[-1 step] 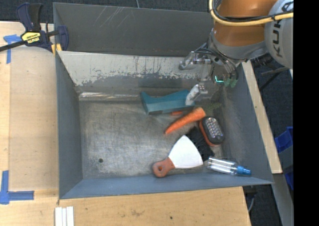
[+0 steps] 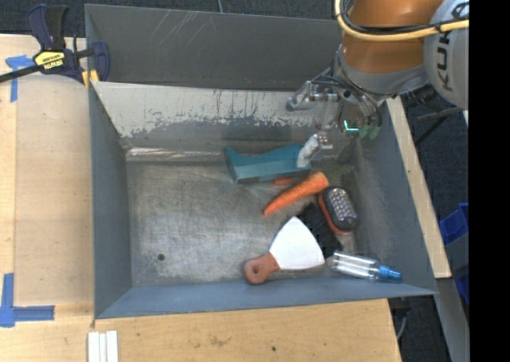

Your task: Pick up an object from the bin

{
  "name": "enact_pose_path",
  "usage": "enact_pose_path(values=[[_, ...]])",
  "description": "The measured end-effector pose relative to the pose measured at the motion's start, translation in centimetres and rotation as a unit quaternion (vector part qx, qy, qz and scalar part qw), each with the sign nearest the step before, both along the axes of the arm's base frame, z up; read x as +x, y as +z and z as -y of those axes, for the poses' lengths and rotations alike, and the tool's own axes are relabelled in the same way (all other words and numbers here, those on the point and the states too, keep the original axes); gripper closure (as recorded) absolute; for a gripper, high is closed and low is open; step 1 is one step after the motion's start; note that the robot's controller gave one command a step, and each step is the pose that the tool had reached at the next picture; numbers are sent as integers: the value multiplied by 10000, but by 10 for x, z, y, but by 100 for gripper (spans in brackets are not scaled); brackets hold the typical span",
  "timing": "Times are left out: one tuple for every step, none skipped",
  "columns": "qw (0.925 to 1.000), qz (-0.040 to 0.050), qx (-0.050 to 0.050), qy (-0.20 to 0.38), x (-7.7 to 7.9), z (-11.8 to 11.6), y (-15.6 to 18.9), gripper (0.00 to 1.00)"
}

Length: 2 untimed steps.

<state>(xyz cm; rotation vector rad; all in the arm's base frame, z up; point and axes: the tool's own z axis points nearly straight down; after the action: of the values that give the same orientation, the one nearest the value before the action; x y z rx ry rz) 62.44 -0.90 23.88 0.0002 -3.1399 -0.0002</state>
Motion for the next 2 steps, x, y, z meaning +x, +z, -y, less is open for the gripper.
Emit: enact_pose_path(values=[[9988,21,2,498,-4,9,13,0],[9979,39,-1,646,-8,16,-5,0]])
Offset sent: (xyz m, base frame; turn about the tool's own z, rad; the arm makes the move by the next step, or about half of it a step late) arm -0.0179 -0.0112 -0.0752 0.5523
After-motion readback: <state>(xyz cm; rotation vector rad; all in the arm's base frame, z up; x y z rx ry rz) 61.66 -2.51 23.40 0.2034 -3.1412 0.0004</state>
